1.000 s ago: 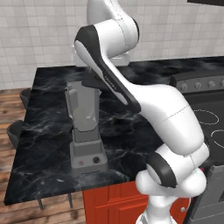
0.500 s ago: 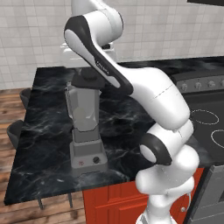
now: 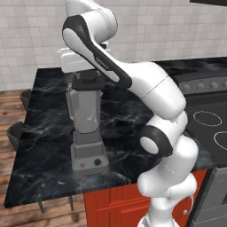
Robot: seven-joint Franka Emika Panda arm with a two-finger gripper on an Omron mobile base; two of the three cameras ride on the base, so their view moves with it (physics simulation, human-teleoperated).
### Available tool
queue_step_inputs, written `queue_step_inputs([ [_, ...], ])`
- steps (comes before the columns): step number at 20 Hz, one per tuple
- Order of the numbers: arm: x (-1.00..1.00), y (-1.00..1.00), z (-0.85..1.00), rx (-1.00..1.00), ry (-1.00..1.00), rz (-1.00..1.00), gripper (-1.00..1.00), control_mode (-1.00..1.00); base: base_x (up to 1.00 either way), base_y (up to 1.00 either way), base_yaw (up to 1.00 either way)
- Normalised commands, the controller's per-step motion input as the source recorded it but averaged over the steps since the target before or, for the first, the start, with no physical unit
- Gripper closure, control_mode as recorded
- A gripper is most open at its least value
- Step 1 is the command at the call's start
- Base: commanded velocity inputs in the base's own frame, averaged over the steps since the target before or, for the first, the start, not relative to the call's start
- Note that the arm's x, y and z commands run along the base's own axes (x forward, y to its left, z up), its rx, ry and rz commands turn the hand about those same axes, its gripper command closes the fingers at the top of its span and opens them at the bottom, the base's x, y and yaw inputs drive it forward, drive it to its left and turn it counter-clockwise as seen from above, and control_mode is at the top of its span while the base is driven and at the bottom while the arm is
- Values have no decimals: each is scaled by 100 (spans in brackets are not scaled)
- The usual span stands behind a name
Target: Grab the lemon and lemon wedge from the fridge, place them in the blender, close the lid, and turn on the blender to create a marinade.
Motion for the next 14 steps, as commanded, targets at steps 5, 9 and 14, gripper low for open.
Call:
queue_step_inputs([
  [5,3,0,-24,0,0,13,100,-100,0,0,0],
  [9,3,0,-17,0,0,13,100,-100,0,0,0],
  [14,3,0,-25,0,0,9,100,-100,0,0,0],
])
